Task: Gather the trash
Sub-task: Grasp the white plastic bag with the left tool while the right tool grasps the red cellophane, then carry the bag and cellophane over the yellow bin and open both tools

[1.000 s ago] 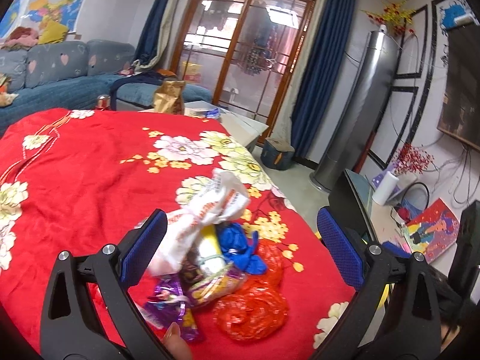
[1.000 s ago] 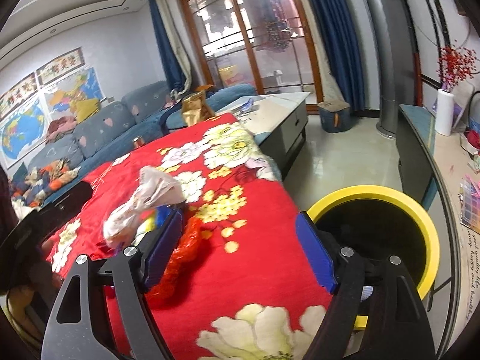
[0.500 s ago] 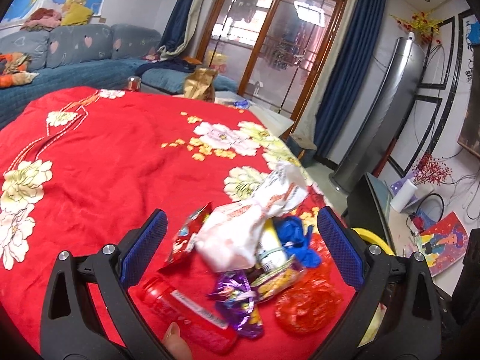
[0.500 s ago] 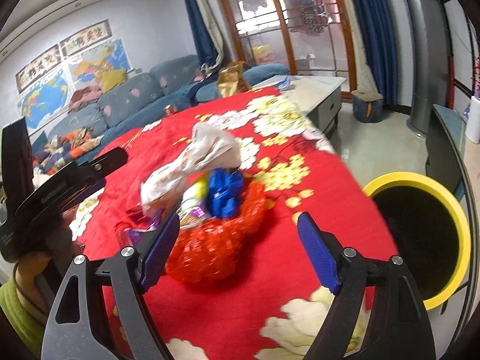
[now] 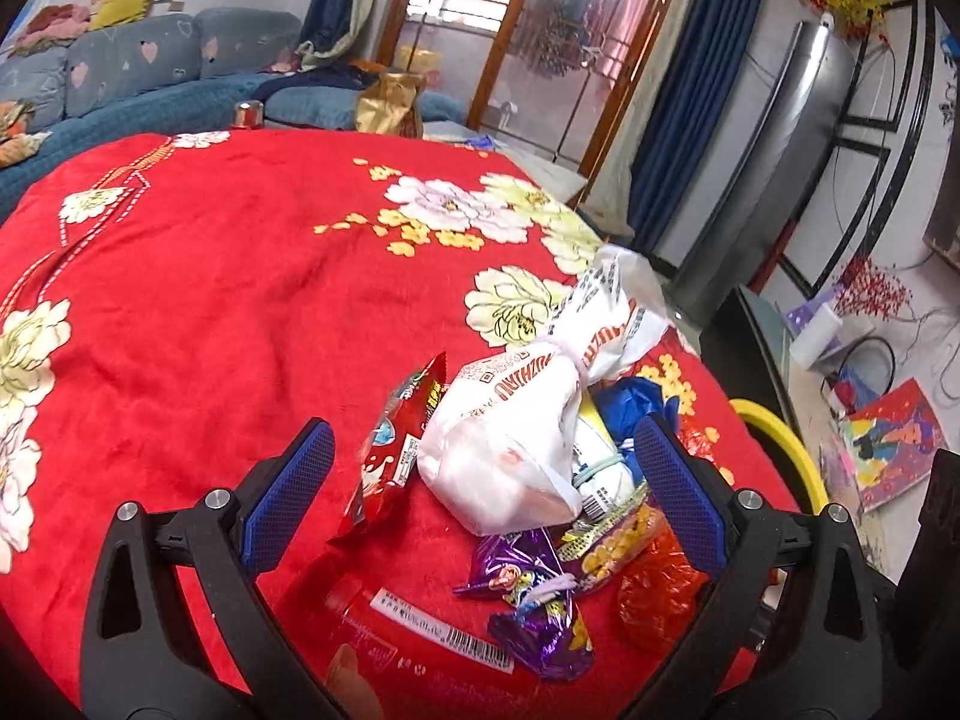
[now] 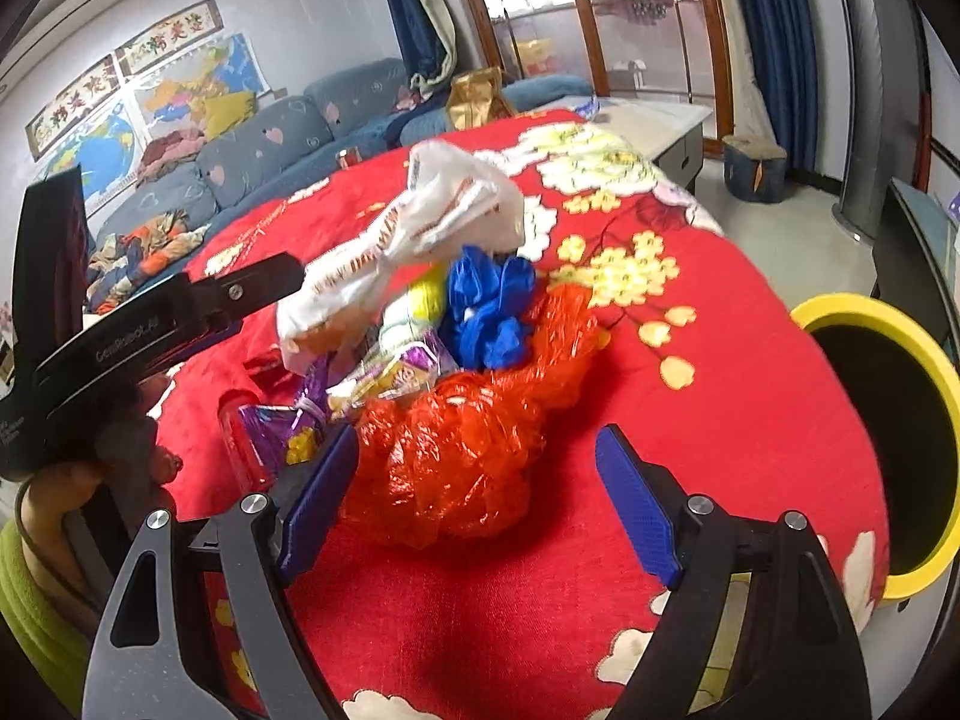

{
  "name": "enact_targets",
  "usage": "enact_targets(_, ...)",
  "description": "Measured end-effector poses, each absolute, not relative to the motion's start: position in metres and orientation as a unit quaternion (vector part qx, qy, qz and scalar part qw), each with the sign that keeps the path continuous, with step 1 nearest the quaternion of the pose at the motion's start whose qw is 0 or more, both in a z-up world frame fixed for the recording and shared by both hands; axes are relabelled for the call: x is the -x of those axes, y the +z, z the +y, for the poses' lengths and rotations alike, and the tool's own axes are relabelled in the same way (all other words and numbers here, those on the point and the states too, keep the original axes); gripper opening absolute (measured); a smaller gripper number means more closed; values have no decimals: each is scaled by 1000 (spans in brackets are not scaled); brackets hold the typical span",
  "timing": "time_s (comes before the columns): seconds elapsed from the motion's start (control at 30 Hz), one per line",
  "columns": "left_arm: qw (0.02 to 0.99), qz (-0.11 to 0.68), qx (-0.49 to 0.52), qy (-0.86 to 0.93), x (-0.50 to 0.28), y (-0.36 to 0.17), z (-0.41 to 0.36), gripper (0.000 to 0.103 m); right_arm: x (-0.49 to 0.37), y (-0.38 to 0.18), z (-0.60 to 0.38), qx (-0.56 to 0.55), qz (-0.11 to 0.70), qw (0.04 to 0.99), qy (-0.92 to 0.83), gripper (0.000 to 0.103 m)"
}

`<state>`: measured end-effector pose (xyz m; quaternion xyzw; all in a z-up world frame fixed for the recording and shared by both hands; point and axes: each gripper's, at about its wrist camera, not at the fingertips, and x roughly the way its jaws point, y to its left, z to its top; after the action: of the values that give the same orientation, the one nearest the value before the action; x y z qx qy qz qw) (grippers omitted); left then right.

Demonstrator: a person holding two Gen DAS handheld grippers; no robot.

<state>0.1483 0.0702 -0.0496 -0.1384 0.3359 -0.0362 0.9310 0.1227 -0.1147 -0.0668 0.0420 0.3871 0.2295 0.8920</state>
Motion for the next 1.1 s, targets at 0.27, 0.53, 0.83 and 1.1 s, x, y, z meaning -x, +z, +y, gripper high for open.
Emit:
enact_targets(0.27,924,364,108,-42,-159,-61,59,65,-129,-84,-117,-60,414,877,235,73)
enact_targets(0.53,925,366,98,-41,-157,-60,55,37,-127,-83,-124,-74,425,866,253,37)
enact_targets(0.83,934,337,114,-42,-148,-41,57,34,-122,-70,-146,-65,403,886,218,32)
enact_targets(1.1,940,315,120,-57,-139,-19,50,34,-125,-55,-167,-74,380,901,198,32)
